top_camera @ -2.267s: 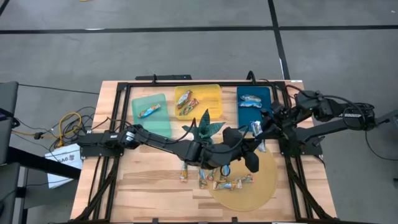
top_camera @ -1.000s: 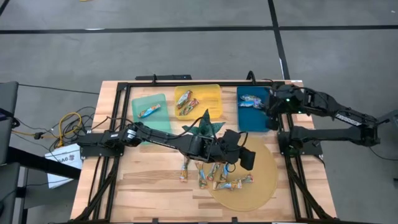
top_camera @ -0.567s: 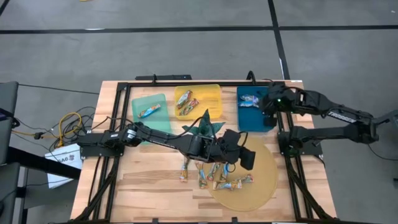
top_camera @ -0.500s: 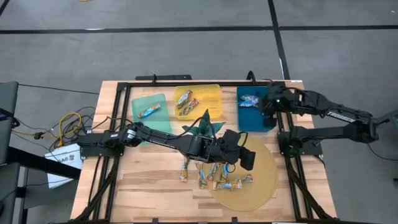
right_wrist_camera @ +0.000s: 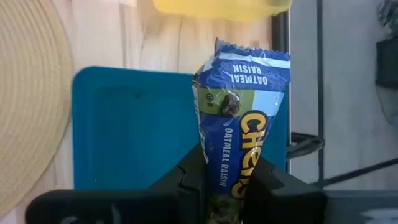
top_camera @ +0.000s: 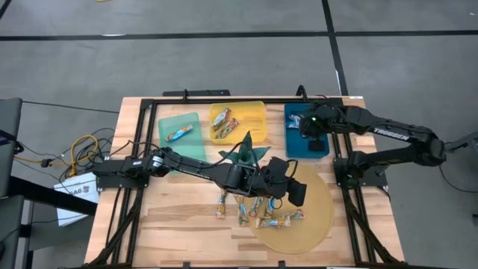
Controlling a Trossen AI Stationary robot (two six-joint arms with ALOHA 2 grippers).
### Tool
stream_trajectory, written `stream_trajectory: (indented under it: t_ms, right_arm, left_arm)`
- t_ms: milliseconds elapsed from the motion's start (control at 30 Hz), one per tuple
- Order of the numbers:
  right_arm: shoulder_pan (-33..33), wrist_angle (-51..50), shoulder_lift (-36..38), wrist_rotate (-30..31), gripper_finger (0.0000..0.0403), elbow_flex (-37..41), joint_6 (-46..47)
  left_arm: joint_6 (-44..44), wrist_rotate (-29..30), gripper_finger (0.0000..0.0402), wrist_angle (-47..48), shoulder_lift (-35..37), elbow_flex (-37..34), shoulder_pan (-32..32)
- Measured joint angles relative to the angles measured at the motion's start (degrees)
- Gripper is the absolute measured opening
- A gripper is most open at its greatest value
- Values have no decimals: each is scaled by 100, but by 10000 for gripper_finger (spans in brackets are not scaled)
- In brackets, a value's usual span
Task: Pick and place Granola Bars by type
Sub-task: Put the purple granola bar into the blue bin
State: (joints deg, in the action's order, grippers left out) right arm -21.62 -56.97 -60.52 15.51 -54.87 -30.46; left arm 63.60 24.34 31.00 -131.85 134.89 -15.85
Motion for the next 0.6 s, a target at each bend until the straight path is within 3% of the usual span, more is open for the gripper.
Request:
stream_trajectory:
  t_ms: [600]
  right_arm:
    - [-893, 1345, -545, -33, 55, 1082, -568]
  left_arm:
    - [-243, 46, 250, -119, -1, 0, -458]
